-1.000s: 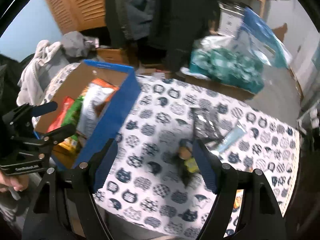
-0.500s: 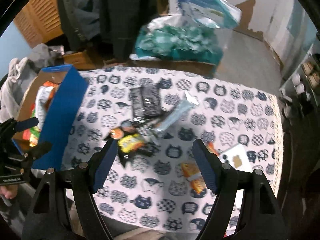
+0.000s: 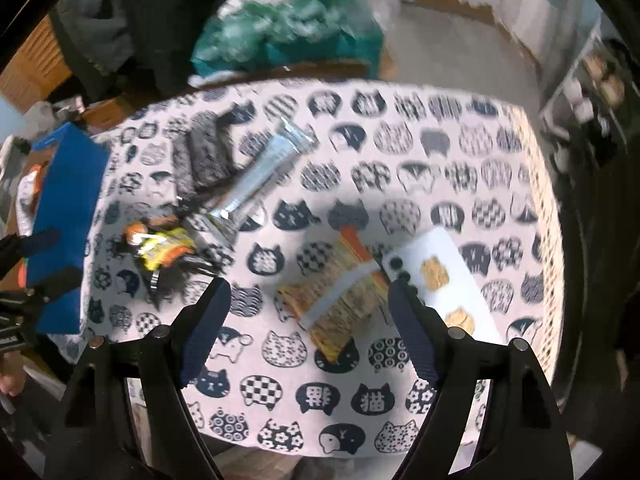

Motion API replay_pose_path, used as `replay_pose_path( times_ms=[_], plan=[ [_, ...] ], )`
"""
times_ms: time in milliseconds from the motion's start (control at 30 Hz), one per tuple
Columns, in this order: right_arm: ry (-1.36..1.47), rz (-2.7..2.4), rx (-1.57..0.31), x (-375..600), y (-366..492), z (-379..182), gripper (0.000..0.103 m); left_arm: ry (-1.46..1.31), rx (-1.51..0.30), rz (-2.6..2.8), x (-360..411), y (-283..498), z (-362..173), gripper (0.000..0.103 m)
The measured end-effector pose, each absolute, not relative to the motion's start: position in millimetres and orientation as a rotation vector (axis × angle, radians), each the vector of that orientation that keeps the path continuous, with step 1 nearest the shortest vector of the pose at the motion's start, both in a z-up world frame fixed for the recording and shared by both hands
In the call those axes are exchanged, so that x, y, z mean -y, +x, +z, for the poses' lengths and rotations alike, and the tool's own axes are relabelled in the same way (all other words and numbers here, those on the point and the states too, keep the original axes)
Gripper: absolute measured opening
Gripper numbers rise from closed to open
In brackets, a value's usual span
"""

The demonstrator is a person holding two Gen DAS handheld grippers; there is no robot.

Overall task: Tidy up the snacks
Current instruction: 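Withdraw both tools from the box back over the table snacks, then grasp the black noodle bag with the left tool while the right tool grasps the striped cracker pack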

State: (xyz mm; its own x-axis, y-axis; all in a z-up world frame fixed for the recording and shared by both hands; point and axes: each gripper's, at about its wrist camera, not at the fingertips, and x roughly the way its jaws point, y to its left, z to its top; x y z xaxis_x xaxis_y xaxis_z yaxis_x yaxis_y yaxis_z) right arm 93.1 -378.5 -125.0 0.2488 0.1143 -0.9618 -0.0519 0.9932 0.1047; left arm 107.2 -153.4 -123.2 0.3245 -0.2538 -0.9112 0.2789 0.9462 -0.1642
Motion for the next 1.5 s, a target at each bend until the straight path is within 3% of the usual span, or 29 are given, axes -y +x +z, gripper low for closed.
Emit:
replay_pose_path(
  times_ms=[367,867,967,1033,1067,1200,1267,1500],
  plan=[
    [0.234,0.048,-1.416,399,92,-175,0.08,0.037,-1.228,-0.37,179,128,-155,0.081],
    [0.261,0.017,-1.431,393,106,-214,0.08,0.092,-1.265,-0.384,199,137,-185,0.085],
    [0.219,0.037,-1.417,386,110,-217,0.069,0.129,-1.261,-0.385,201,138,-190,0.085],
    [0.166,0.043,-1.405,381,112,-216,0.052,0.147,-1.259,-0.383,201,138,-194,0.085],
    [0.156,0.055,-1.405,379,112,-217,0.05,0.155,-1.259,-0.382,202,138,-197,0.085],
    [0.134,0.078,-1.402,373,112,-218,0.046,0.177,-1.256,-0.396,203,137,-204,0.085],
    [0.122,0.087,-1.398,370,110,-217,0.044,0.197,-1.242,-0.401,204,135,-205,0.074],
    [0.088,0.109,-1.376,364,99,-203,0.042,0.238,-1.207,-0.413,207,126,-201,0.061]
  ],
)
